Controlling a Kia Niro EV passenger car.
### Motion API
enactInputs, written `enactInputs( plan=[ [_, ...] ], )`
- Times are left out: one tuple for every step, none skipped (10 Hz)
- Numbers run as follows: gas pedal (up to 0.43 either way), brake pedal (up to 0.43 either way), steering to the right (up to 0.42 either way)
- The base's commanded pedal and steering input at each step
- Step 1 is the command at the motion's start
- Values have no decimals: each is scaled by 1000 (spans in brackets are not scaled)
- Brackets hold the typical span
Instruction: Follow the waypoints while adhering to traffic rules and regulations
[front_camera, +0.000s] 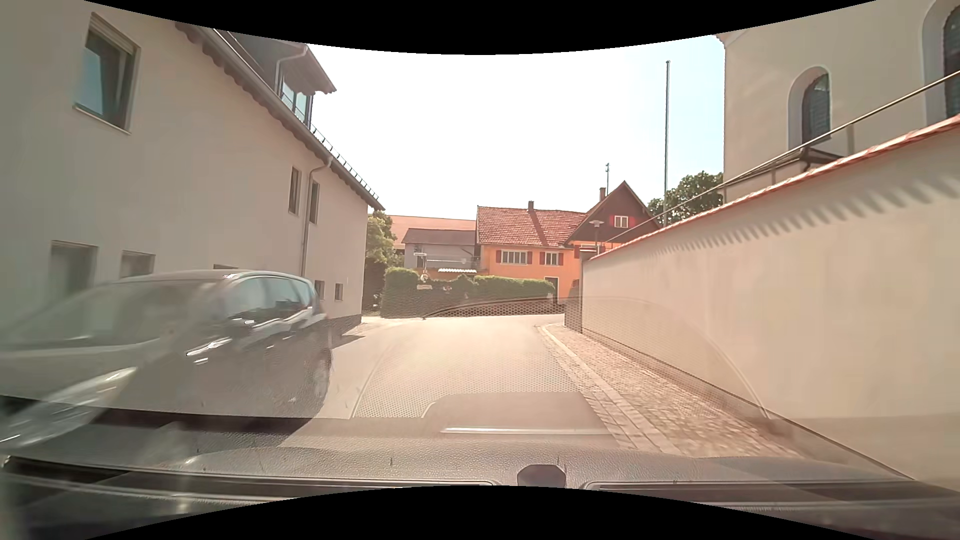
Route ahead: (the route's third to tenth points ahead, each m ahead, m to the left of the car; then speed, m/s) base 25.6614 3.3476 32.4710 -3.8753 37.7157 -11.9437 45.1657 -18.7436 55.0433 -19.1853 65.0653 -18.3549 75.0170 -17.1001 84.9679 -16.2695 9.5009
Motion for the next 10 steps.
enactInputs(
  plan=[
    [0, 43, -48],
    [0, 61, -43],
    [0, 79, -32],
    [0, 104, -21],
    [0, 128, -16],
    [0, 152, -14],
    [0, 177, -9],
    [0, 201, -1],
    [0, 213, 8],
    [0, 226, 20]
  ],
)
